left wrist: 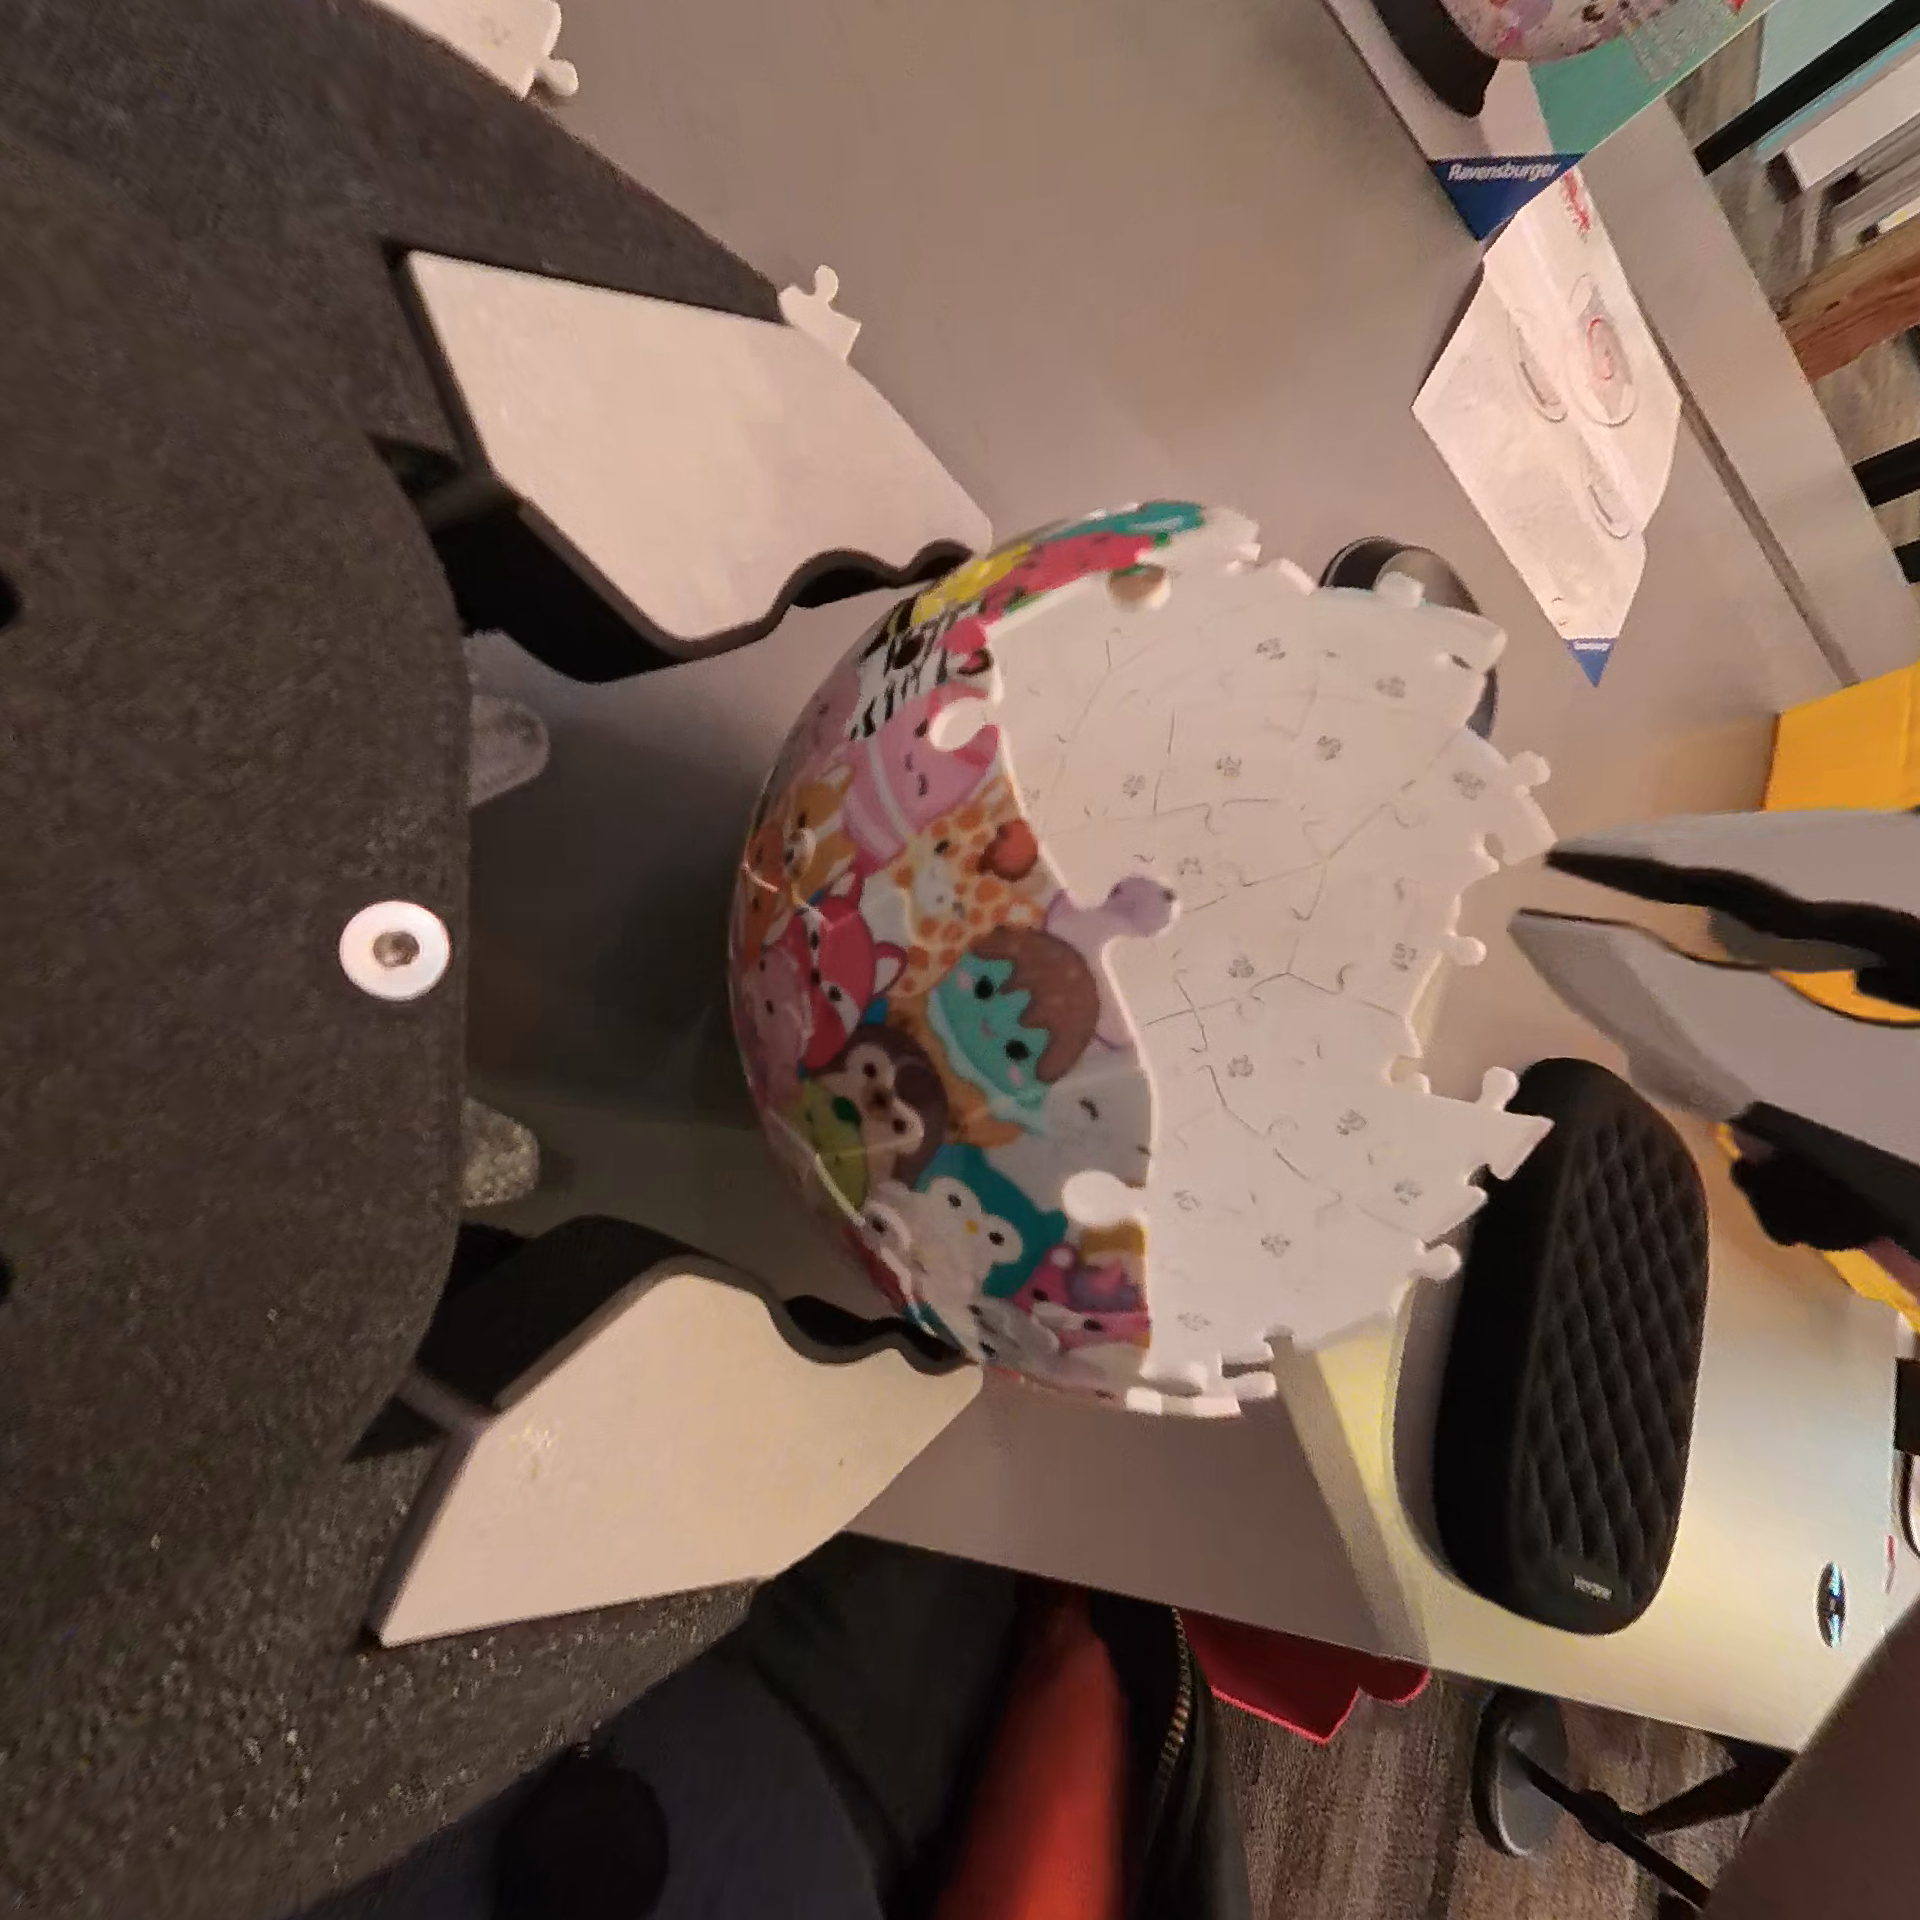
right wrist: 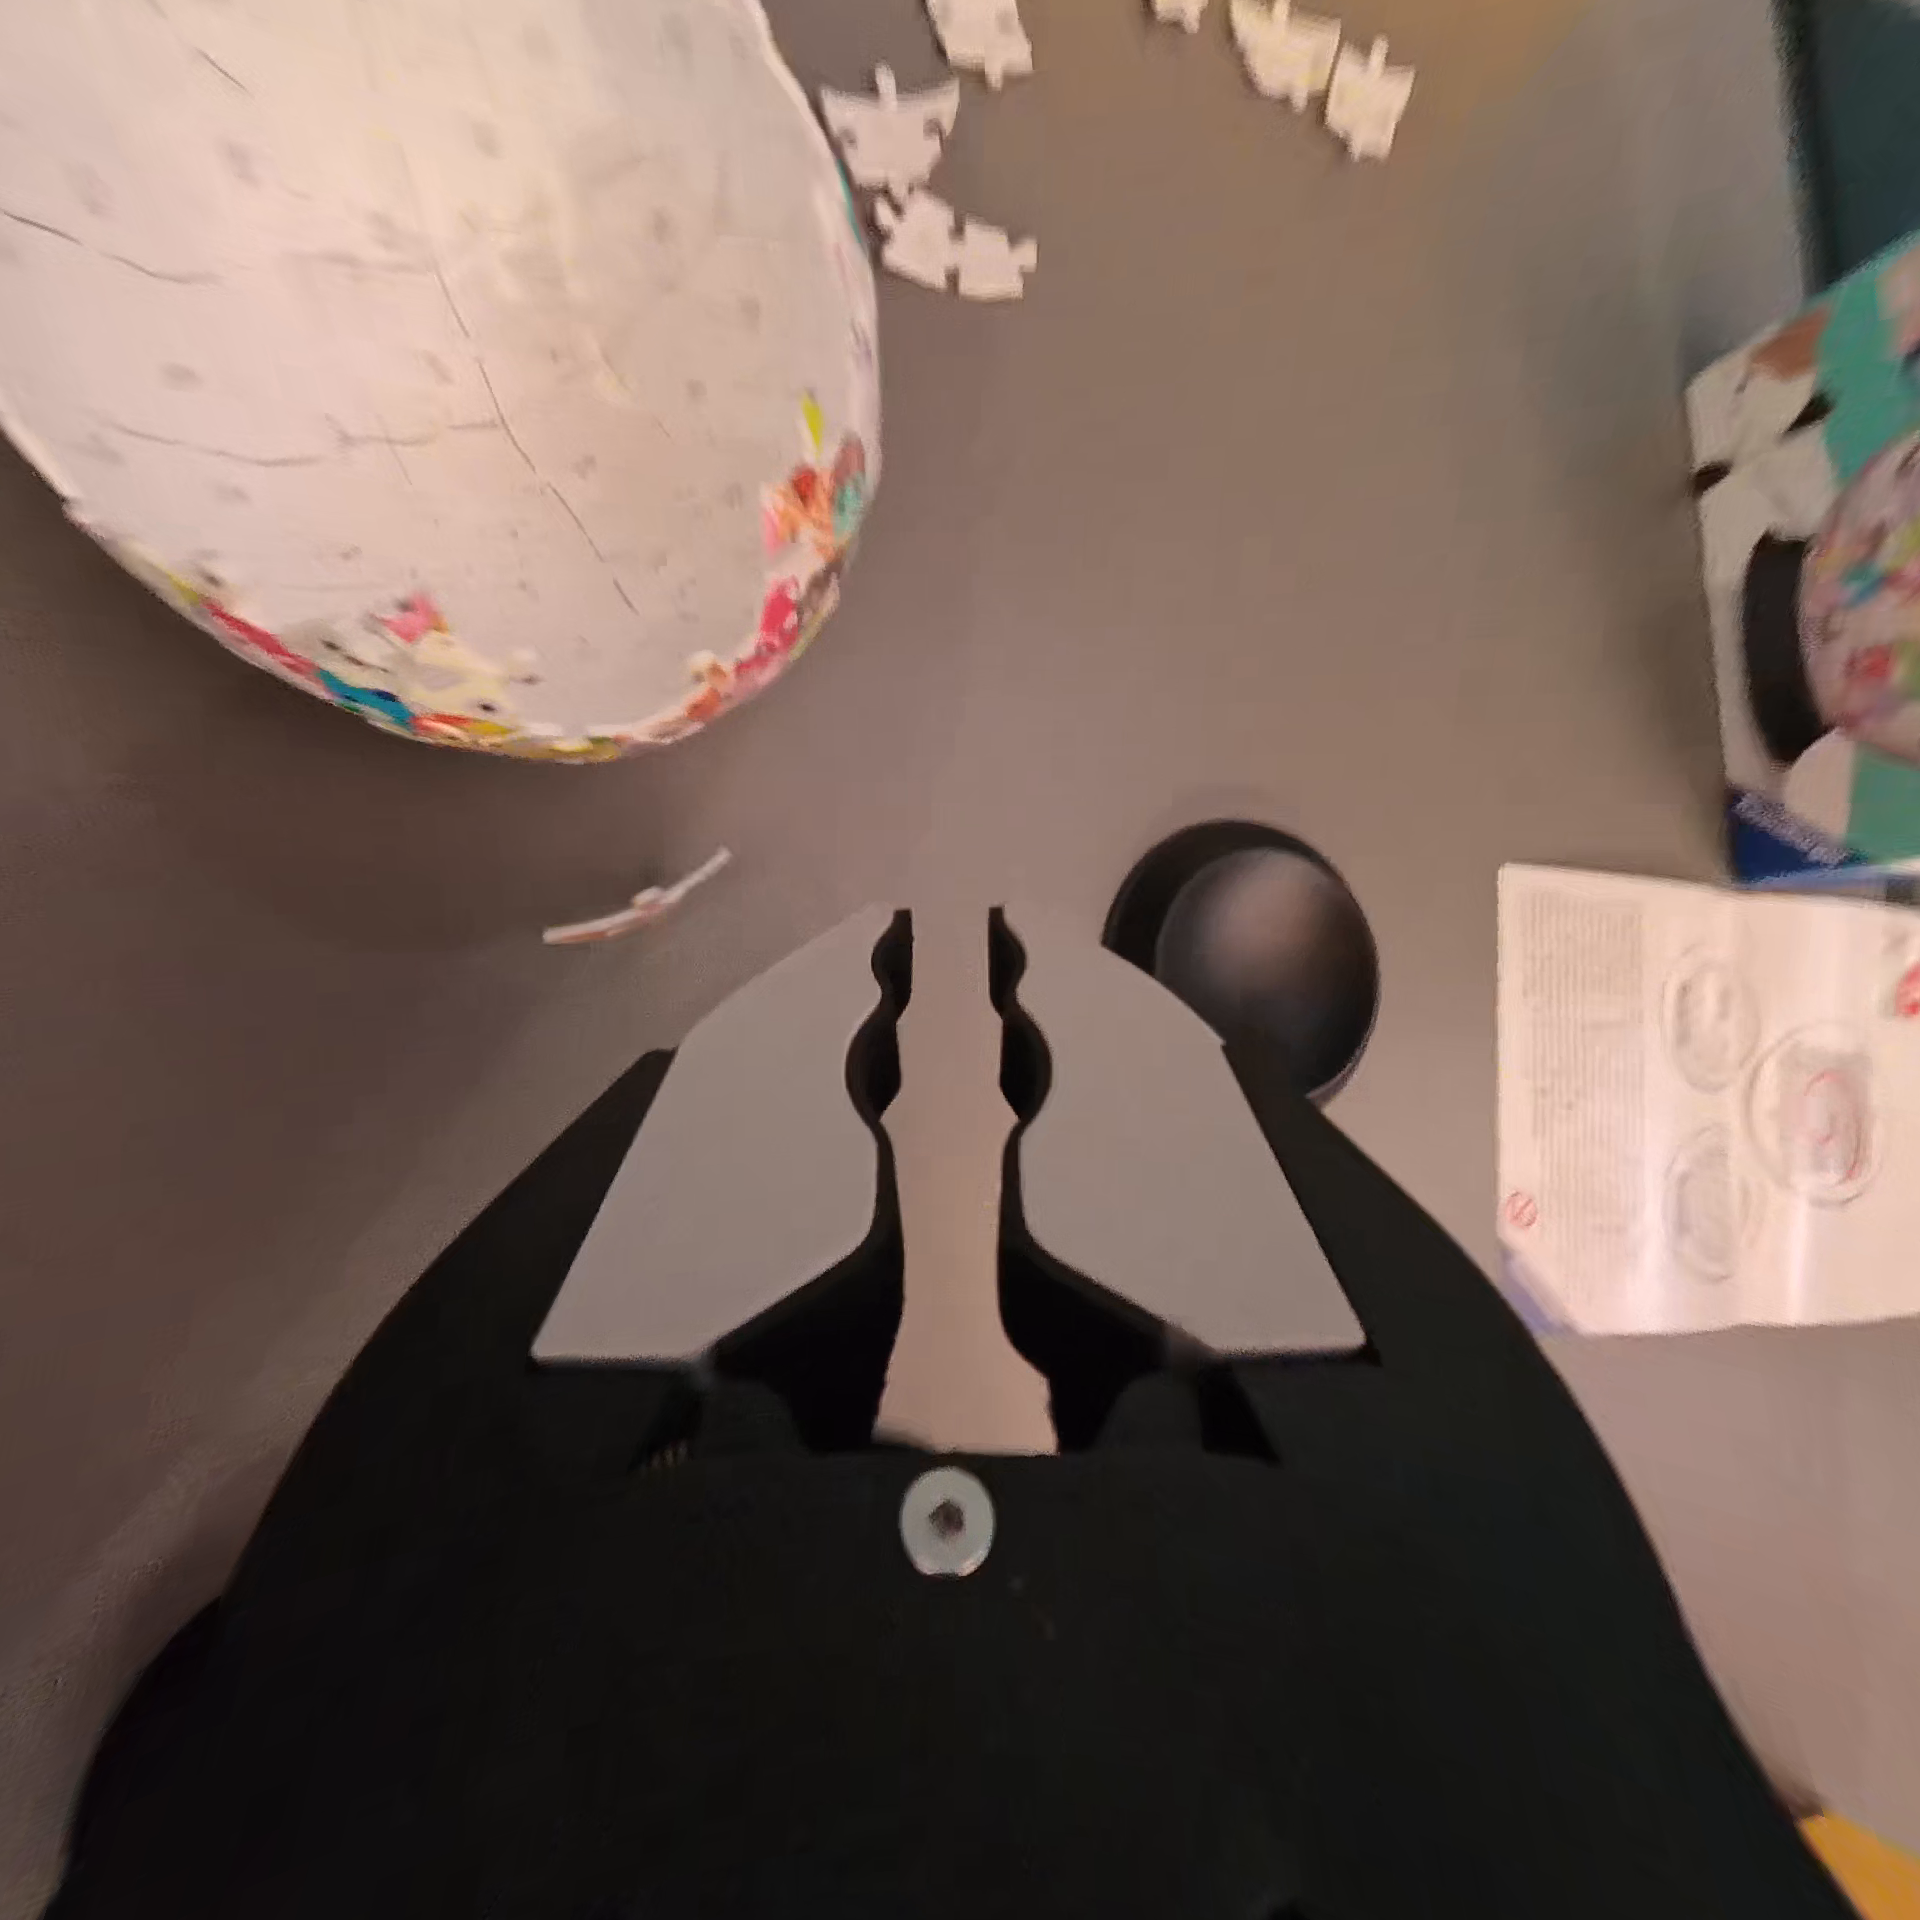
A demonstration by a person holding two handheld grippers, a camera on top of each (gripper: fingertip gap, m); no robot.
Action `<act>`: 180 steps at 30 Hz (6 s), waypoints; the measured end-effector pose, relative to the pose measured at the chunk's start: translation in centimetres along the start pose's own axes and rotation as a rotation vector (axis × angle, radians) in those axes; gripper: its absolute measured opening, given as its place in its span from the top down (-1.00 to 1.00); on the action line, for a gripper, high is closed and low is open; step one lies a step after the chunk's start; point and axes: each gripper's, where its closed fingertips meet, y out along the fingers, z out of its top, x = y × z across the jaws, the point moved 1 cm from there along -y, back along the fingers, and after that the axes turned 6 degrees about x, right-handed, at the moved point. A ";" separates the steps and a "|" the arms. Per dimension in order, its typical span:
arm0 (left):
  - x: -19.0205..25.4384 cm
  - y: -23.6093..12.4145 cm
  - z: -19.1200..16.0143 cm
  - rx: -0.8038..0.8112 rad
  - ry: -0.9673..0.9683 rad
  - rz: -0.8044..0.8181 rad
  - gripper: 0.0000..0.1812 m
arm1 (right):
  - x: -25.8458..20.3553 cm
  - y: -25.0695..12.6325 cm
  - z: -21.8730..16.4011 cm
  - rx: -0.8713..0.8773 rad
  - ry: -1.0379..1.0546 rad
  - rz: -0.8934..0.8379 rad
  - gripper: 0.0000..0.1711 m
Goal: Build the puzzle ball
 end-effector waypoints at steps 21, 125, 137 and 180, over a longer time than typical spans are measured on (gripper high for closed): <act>1.1 -2.7 -0.2 0.053 -0.051 0.027 -0.41 | -7.2 3.7 -2.8 -0.030 0.321 0.062 0.52; -6.2 -3.8 5.5 -0.276 -0.164 -0.235 0.58 | -1.4 1.6 12.3 0.531 0.217 0.351 0.96; -7.5 -3.0 4.5 -0.322 -0.181 -0.220 0.58 | -0.4 1.8 11.5 0.653 0.283 0.418 0.97; -6.1 -1.7 7.2 -0.232 -0.185 -0.252 0.51 | -1.4 1.7 10.2 0.812 0.143 0.374 0.97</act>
